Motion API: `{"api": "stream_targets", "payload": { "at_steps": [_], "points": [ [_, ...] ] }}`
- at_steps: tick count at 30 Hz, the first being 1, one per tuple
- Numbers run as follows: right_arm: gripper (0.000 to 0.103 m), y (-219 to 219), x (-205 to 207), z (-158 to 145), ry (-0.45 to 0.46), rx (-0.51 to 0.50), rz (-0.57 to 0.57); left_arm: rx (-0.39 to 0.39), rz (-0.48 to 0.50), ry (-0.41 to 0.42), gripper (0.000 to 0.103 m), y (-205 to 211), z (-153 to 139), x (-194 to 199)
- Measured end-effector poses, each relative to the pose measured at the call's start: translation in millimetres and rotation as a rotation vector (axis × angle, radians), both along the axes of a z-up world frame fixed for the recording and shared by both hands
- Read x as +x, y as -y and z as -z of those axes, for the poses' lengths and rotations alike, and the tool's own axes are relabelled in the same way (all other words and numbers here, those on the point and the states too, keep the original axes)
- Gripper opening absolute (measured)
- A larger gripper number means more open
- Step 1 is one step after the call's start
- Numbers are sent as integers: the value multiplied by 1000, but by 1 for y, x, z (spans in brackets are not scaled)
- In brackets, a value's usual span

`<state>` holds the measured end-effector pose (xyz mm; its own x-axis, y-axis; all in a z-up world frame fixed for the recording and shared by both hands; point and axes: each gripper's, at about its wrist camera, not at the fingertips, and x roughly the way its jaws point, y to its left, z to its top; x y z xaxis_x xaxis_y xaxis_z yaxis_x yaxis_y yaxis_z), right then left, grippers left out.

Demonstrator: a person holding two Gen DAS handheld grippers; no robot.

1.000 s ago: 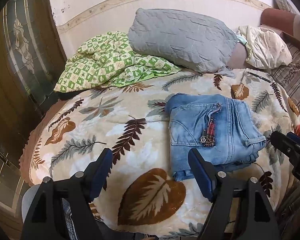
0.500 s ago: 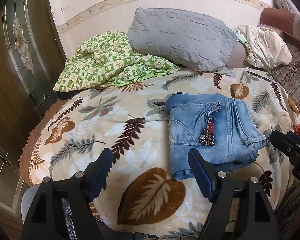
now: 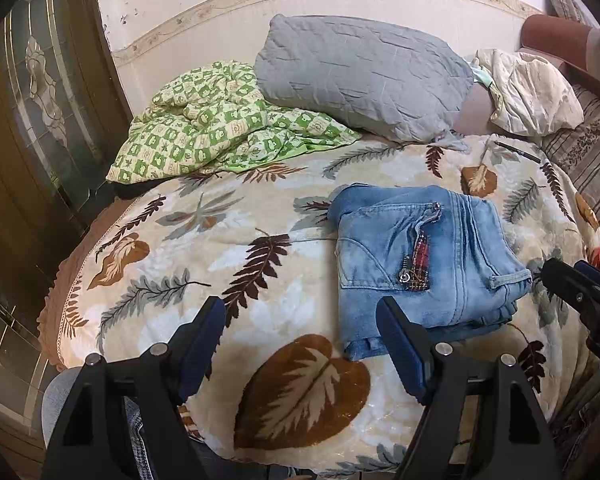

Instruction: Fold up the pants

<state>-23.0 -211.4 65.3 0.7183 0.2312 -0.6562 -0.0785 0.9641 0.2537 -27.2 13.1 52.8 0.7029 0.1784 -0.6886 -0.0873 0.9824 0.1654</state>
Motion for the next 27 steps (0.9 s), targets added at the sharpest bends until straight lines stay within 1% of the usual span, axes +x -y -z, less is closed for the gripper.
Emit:
{"api": "stream_targets", "payload": {
  "at_steps": [27],
  "points": [
    [69, 2, 2, -1, 1, 0, -3, 6, 11, -5, 78, 1, 0, 2]
  ]
}}
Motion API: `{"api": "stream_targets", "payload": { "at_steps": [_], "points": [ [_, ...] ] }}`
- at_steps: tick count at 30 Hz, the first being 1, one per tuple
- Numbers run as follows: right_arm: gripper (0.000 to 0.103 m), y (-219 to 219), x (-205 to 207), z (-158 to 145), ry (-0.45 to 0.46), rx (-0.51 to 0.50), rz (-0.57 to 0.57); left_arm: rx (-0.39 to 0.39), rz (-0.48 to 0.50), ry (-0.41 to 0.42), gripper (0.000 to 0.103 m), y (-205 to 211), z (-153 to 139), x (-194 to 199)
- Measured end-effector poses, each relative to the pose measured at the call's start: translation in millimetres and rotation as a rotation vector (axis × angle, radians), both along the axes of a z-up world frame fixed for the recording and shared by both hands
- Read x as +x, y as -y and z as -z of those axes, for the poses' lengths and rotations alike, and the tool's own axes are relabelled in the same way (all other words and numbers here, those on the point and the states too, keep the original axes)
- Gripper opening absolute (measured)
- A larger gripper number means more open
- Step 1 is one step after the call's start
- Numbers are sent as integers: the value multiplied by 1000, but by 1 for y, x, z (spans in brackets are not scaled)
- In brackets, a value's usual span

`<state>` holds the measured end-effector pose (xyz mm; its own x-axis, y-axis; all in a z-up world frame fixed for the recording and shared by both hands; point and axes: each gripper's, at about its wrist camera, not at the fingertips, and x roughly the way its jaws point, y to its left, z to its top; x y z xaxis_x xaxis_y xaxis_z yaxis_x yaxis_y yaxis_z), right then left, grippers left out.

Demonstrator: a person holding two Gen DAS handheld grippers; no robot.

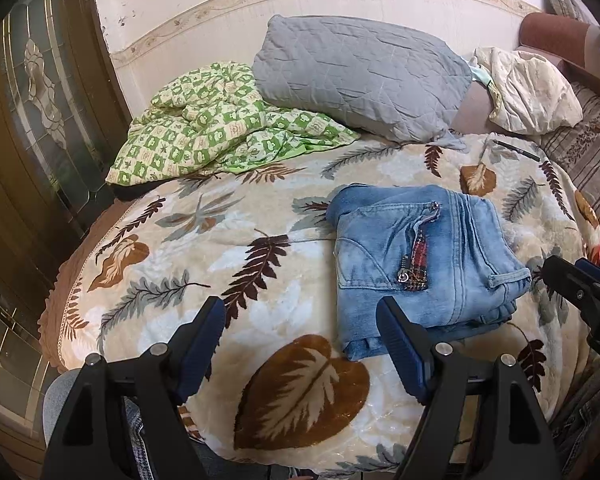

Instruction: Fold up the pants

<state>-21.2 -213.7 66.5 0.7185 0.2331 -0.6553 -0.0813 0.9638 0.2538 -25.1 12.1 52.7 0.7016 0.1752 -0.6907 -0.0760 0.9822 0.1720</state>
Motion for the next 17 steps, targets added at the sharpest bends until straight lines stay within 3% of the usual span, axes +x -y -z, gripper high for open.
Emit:
{"api": "stream_targets", "payload": {
  "at_steps": [17],
  "points": [
    [69, 1, -1, 0, -3, -4, 4, 31, 2, 32, 78, 2, 1, -2]
  ]
}}
